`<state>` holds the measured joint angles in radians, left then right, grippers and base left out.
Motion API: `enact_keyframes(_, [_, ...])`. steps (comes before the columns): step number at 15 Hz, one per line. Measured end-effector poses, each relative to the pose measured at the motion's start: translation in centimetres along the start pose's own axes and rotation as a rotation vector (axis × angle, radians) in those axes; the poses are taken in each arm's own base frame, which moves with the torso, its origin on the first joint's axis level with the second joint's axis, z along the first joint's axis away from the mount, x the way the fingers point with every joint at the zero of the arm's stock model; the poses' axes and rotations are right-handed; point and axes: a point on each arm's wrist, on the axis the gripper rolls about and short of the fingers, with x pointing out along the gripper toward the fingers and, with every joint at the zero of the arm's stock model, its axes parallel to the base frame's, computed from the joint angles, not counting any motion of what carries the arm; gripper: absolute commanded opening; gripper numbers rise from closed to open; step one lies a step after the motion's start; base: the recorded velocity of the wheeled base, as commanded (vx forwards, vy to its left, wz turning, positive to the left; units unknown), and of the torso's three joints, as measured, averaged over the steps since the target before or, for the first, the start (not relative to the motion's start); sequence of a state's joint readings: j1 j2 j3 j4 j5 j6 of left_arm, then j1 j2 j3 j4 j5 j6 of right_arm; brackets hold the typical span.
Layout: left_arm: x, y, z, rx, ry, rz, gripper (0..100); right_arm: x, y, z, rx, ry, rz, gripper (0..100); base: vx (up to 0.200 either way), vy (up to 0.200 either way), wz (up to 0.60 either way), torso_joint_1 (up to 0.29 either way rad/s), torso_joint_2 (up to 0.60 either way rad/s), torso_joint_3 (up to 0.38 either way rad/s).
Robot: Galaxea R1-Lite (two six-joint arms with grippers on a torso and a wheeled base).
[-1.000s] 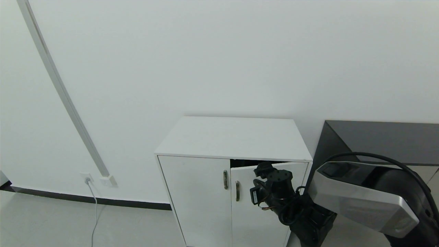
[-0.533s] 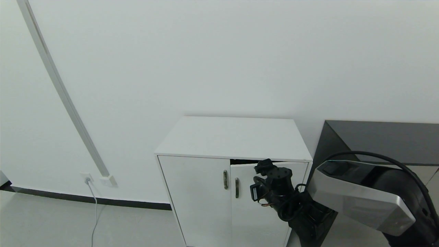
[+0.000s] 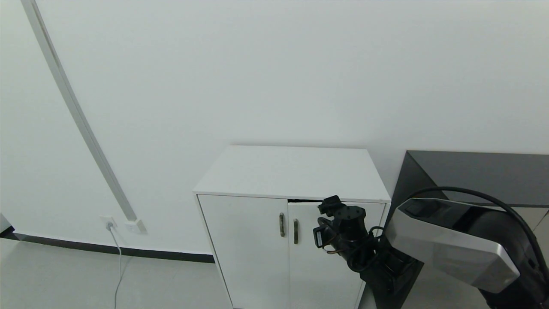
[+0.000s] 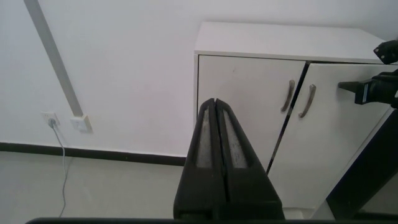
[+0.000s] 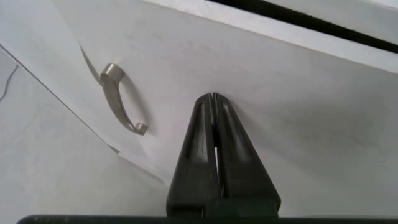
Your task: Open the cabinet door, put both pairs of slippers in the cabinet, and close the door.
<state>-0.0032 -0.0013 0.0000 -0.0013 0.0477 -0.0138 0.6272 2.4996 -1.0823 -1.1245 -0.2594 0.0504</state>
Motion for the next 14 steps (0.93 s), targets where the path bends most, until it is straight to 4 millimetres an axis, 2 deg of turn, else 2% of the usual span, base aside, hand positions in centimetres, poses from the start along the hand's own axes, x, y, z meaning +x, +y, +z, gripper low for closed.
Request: enact_keyframes(14, [0.00, 0.00, 0.00, -0.001, 0.000, 0.001, 0, 0.96, -0.08, 1.05, -0.006, 0.004, -0.012, 0, 0.000, 0.000, 0.00, 0.000, 0.00, 0.000])
